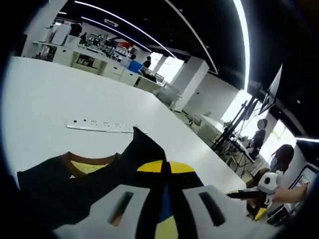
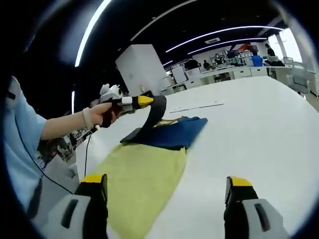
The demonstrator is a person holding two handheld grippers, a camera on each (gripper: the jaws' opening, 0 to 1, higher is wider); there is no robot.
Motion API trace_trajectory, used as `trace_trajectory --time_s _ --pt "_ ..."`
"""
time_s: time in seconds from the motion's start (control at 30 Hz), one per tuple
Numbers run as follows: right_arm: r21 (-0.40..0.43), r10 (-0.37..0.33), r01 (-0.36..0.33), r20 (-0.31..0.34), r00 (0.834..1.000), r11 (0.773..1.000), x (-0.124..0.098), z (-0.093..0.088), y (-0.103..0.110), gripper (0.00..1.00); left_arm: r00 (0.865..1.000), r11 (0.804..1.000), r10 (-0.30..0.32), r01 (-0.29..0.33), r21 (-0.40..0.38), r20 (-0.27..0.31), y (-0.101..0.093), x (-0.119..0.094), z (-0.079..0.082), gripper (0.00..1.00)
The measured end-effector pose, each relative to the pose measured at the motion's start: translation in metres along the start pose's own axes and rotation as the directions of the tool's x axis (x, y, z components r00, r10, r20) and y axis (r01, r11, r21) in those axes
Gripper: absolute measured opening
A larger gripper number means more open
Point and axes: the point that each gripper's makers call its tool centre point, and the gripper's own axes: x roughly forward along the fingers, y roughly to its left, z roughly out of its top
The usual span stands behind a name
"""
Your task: Fold the garment on the visible template until the final outline fits inside the template.
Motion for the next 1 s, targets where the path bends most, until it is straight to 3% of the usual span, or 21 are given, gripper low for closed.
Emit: trace_trajectory --time_s 0.43,1.0 --pt "0.045 -0.019 0.019 -0.002 1.0 0.999 -0.002 -0.017 -0.001 0.99 0.991 0.997 -0.08 0.079 -0.012 -0.111 -0.025 0.03 -0.056 0.0" --pt "0.081 -0.021 0.021 0.005 1.0 0.997 -0.004 -0.019 0.001 0.98 0.98 0.995 -0.093 0.086 -0.046 -0.174 -0.029 0.048 -0.085 0.0"
